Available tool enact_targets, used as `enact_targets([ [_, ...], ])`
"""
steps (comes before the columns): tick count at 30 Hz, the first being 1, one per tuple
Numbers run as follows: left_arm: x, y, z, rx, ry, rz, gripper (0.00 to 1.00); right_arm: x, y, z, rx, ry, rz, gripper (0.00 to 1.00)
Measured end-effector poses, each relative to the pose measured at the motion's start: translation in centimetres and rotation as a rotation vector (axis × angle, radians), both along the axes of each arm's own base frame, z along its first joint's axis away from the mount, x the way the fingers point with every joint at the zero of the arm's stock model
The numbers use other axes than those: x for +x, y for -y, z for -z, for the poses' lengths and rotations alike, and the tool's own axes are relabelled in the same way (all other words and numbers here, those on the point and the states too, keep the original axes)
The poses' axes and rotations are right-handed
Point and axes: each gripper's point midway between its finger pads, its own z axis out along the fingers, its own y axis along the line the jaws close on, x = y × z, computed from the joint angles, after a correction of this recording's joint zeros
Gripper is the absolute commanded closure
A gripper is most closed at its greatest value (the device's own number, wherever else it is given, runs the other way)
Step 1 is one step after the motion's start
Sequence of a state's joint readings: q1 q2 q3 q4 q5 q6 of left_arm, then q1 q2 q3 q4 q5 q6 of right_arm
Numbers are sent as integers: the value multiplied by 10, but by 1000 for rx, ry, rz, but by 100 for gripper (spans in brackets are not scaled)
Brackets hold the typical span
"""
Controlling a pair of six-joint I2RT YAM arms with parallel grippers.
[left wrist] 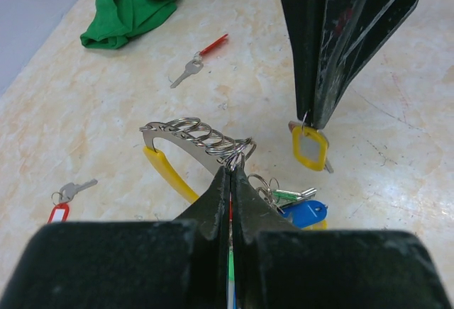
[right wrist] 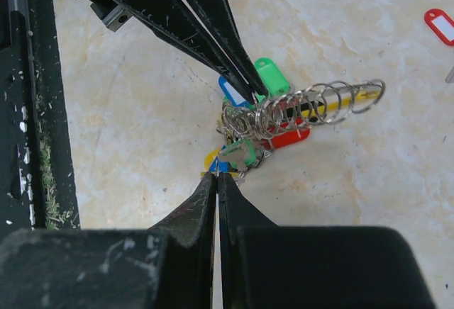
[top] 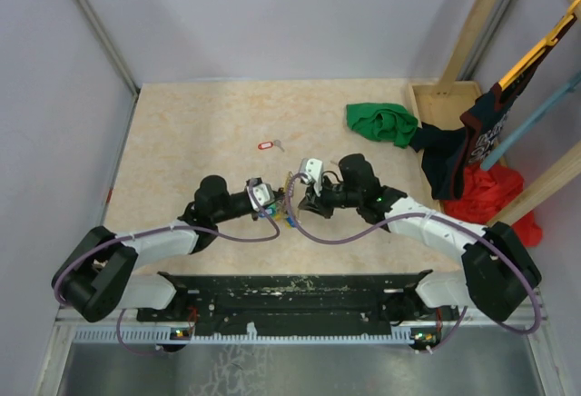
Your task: Put the keys on the keyring
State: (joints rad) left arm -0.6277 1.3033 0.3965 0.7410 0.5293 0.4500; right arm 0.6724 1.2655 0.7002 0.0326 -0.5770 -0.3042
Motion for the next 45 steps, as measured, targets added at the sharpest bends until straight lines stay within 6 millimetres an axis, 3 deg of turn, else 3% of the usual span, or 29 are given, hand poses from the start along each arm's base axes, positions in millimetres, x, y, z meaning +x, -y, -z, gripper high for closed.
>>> enact_targets([
  [10,-5,4,-6,-20,17,40,100,-5,-12,30,-54,-24,-53,100],
  [18,-13,8,-8,-34,23,91,100,10,-19,16,-24,40,-25,100],
  [30,-37,8,-1,-46,18,183,100,29,-13,11,-22,91,38,100],
  [40,-23,-1,-12,-106,22,123,100,25,-11,9,-28,99,22,100],
  [45,-12,-7,-16,-132,4,63,100,18,-3,-3,-10,128,31,100],
])
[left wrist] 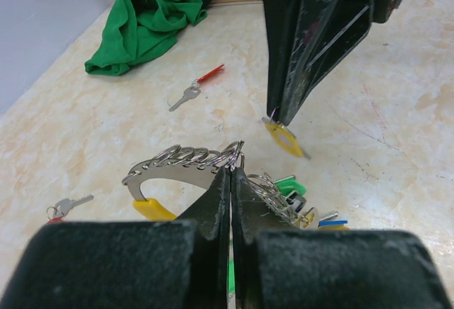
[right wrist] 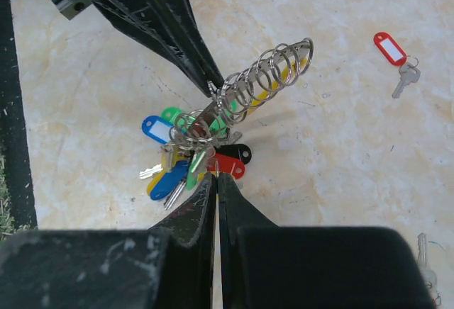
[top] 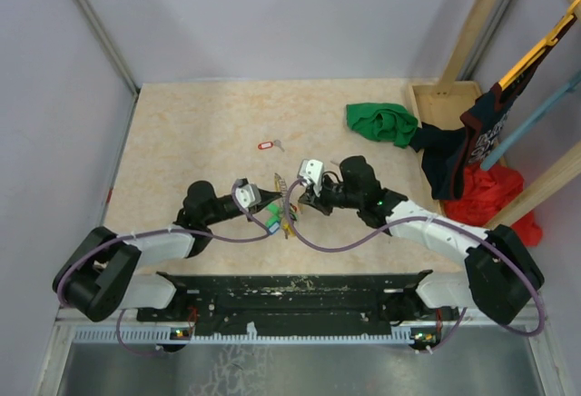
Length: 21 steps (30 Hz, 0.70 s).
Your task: Put the keys on the keyring
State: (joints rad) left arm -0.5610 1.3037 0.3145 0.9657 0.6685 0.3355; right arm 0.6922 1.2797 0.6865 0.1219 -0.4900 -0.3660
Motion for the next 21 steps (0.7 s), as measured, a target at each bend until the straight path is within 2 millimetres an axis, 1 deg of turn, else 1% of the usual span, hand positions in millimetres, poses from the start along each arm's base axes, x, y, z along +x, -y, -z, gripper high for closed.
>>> enact_targets([
  [5,4,-1,2,-12,-27,-18,100,-10,-2,-8,14,36,-29,100],
  [8,2,-1,0,-24,-25,-16,100,-13,-6,-6,7,43,-51,100],
  [11,0,-1,0,-30,-23,-8,100,-15,-11,2,-9,39,-69,100],
  [15,-3,-1,-1,-34,-18,8,100,-14,-12,10,-24,31,-70,100],
  [21,-7,1,-5,-43,-4,35,100,-10,-15,2,1,67,-72,100],
])
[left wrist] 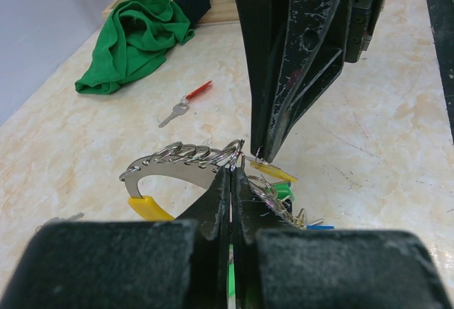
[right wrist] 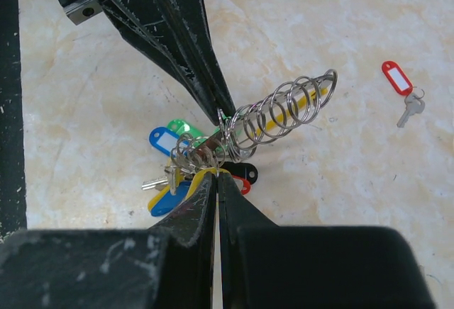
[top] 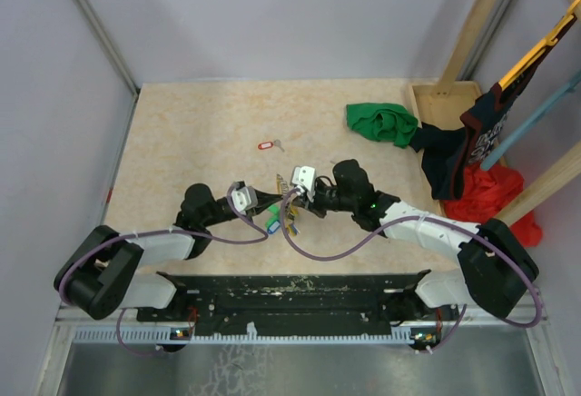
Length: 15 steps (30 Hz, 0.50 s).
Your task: Put the keys on the keyring
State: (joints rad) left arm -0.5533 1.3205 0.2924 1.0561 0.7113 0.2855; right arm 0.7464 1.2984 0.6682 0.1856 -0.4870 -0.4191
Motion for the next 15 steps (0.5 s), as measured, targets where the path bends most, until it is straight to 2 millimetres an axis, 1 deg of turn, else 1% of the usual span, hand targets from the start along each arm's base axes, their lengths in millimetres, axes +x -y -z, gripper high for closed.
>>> enact_targets([
  [6,-5,1,-1,-5,9,26,100,2,-2,-4,14,14,0,100],
  [15,-7,2,-1,-6,10,38,100,2,-4,-8,28,26,-8,100],
])
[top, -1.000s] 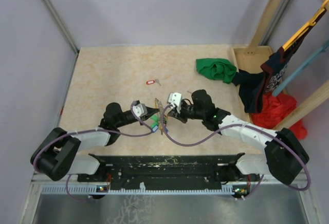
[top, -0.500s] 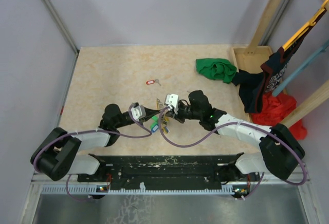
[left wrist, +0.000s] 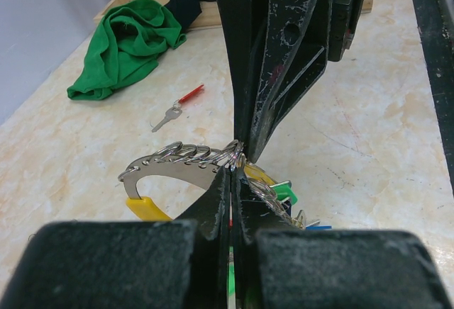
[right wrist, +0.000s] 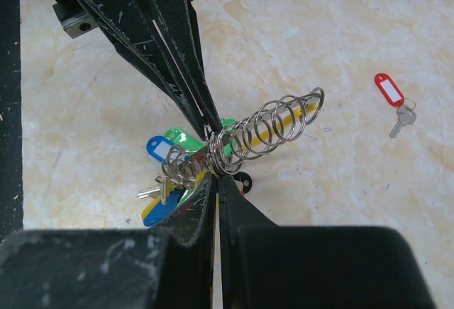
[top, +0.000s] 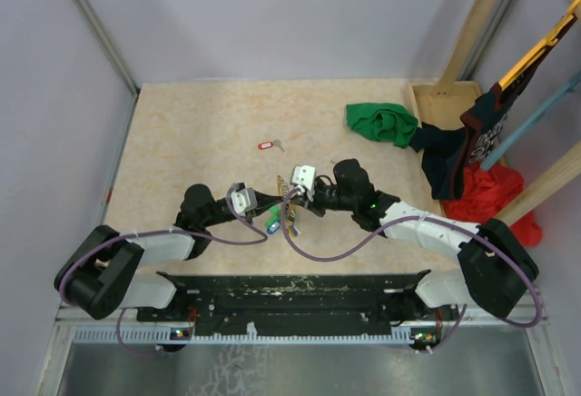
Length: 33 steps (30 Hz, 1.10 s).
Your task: Put the keys on the keyring
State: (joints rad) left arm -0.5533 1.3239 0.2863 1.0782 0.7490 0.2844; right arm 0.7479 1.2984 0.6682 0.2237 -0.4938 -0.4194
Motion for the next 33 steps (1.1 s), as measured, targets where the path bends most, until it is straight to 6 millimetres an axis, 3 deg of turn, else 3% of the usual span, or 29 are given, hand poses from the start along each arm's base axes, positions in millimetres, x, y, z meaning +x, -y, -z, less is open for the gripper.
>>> enact_targets([
  [33,0,-1,1,2,-3,-6,100,-4,1,2,-9,-1,-20,100],
])
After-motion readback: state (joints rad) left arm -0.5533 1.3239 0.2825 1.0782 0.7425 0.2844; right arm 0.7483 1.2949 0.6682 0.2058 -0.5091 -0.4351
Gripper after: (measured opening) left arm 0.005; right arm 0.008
